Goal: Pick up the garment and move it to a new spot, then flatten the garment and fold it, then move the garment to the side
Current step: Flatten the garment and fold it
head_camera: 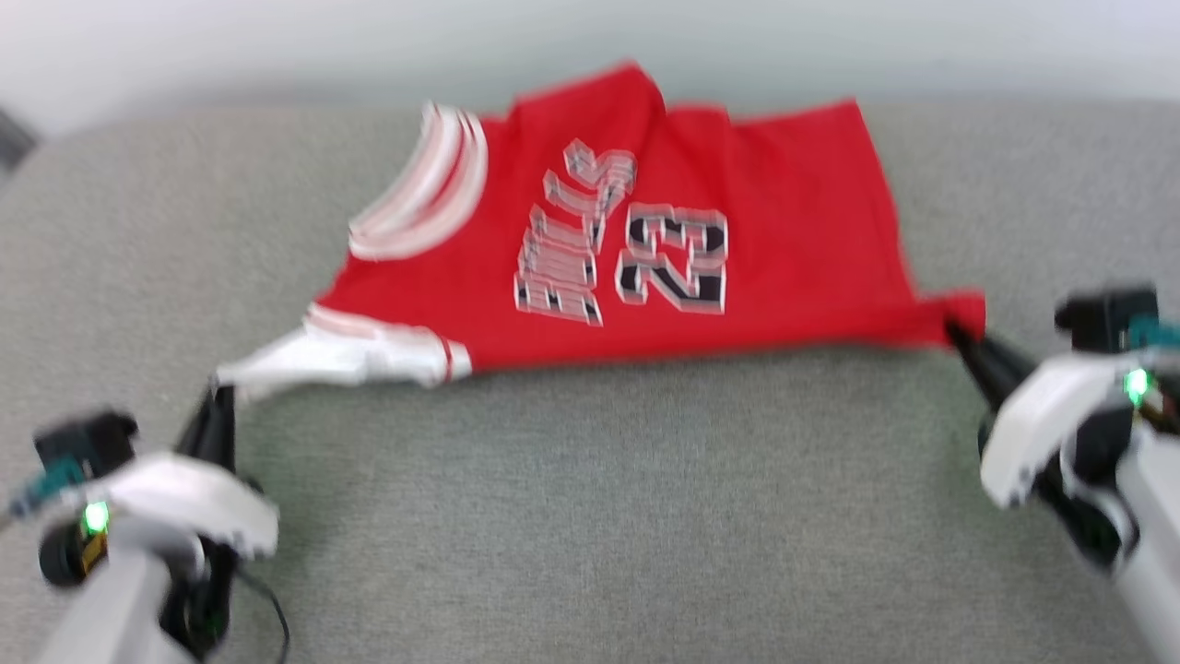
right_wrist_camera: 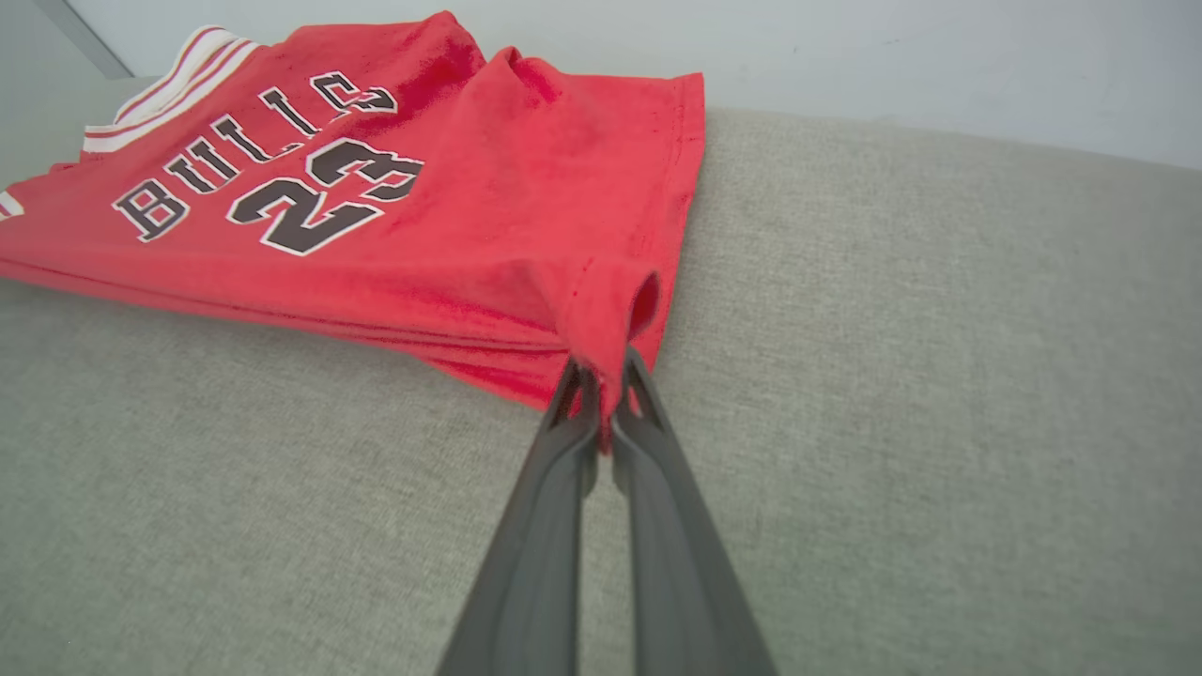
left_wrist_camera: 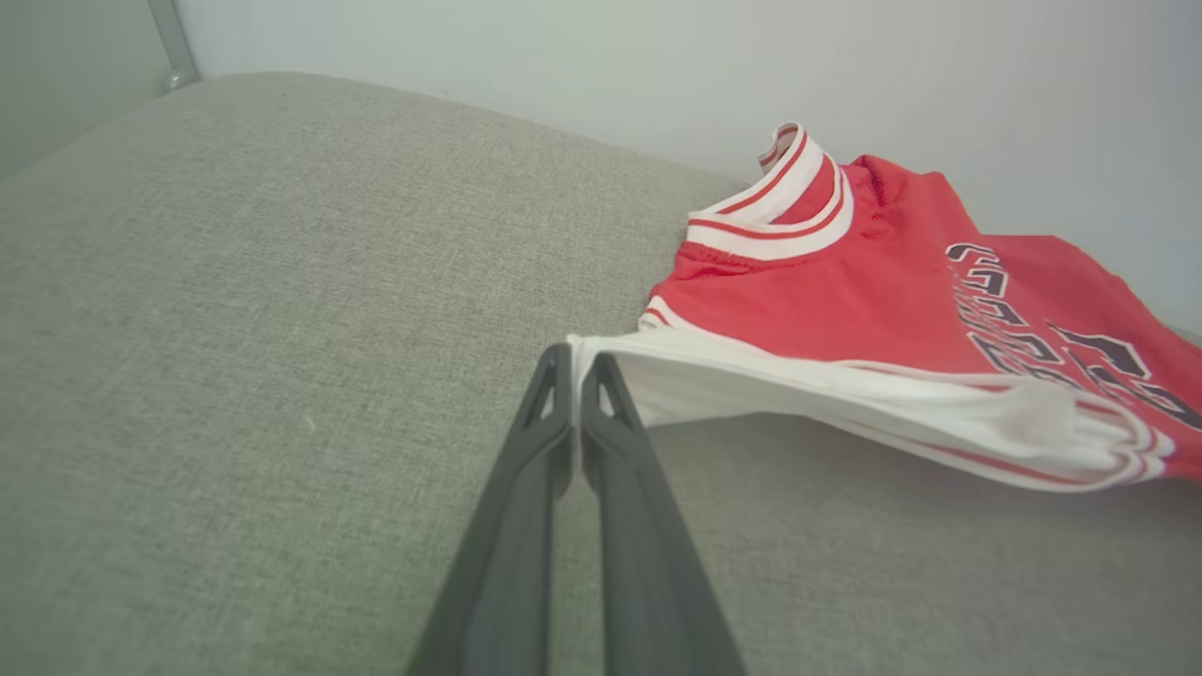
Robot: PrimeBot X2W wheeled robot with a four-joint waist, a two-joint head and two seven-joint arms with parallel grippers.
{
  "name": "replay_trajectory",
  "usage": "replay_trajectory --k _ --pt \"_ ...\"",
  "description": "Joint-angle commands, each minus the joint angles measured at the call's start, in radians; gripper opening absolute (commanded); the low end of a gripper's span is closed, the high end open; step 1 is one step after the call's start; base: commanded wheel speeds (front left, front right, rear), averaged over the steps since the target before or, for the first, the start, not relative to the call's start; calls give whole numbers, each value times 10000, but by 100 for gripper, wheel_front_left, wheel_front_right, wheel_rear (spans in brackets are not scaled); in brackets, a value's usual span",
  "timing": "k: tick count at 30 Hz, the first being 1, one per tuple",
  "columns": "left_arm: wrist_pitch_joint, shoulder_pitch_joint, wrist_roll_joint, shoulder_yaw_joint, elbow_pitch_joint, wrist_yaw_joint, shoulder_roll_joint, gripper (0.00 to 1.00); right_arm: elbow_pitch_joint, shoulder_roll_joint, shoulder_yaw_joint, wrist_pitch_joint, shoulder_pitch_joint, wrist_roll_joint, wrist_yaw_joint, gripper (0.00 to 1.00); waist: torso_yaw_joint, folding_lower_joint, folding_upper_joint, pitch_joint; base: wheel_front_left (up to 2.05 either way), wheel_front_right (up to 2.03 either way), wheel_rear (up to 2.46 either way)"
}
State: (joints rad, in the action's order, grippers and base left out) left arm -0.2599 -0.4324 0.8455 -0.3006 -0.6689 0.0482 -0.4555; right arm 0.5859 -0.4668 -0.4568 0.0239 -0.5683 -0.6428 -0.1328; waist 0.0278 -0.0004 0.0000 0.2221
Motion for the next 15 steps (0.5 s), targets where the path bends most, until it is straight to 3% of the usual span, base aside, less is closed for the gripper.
replay_trajectory --k 1,7,15 --pt "-74 526 14 169 295 -276 -136 0 -111 -192 227 38 550 -13 40 0 107 4 0 -861 0 0 0" --pt "314 3409 269 418 2903 -1557 -482 0 -1582 -172 1509 429 3173 363 45 0 101 4 0 -1681 0 0 0" --pt "1303 6577 565 729 6779 -3450 -955 0 -4379 659 3310 1821 6399 1380 40 0 105 4 0 -2312 0 0 0"
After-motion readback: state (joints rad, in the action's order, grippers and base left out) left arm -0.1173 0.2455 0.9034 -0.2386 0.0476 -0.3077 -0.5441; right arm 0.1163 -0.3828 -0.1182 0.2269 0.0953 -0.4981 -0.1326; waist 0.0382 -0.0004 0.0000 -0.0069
